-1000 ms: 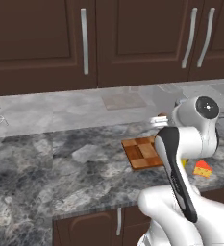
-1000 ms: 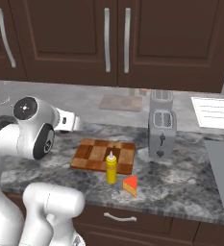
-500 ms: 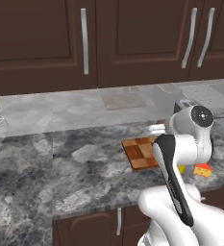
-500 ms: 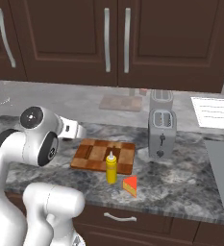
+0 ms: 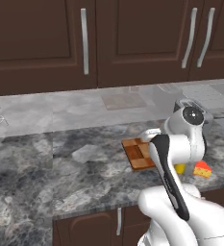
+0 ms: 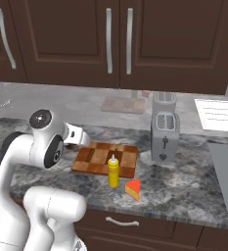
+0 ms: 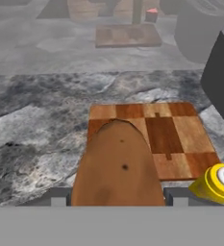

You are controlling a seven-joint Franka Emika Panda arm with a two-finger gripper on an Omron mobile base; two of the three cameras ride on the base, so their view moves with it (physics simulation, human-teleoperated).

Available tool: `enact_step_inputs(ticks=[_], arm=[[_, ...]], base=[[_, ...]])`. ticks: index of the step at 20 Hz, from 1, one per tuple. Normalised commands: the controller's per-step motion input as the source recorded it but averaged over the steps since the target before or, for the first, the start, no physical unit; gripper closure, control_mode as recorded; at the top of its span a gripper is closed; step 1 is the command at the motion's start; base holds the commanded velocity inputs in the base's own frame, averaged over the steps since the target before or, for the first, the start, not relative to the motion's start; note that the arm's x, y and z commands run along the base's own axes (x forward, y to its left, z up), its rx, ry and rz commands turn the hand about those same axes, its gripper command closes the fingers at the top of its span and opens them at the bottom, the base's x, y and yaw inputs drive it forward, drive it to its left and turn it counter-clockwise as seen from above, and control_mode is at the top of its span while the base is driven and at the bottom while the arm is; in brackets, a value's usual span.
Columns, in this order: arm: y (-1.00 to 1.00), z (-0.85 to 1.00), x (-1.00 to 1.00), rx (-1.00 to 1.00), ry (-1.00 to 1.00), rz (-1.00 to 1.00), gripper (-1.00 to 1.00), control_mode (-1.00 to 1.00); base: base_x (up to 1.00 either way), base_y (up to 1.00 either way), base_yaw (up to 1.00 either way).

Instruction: Retrieve the reheated potato from the microwave, then place the potato, cheese, and condiment on the cutting board.

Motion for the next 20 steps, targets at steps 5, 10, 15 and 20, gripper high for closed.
enact_step_inputs(ticks=[5, 10, 15, 20], arm=[[0.0, -0.2, 0.21, 0.0, 0.06, 0.0, 1.0, -1.0], [0.0, -0.29, 0.15, 0.0, 0.0, 0.0, 1.0, -1.0], [-0.04, -0.22, 0.21, 0.03, 0.0, 0.0, 1.0, -1.0], [-0.05, -0.19, 0.21, 0.04, 0.0, 0.0, 1.0, -1.0]], base=[[0.0, 0.0, 0.0], [0.0, 0.0, 0.0], [0.0, 0.0, 0.0], [0.0, 0.0, 0.0]])
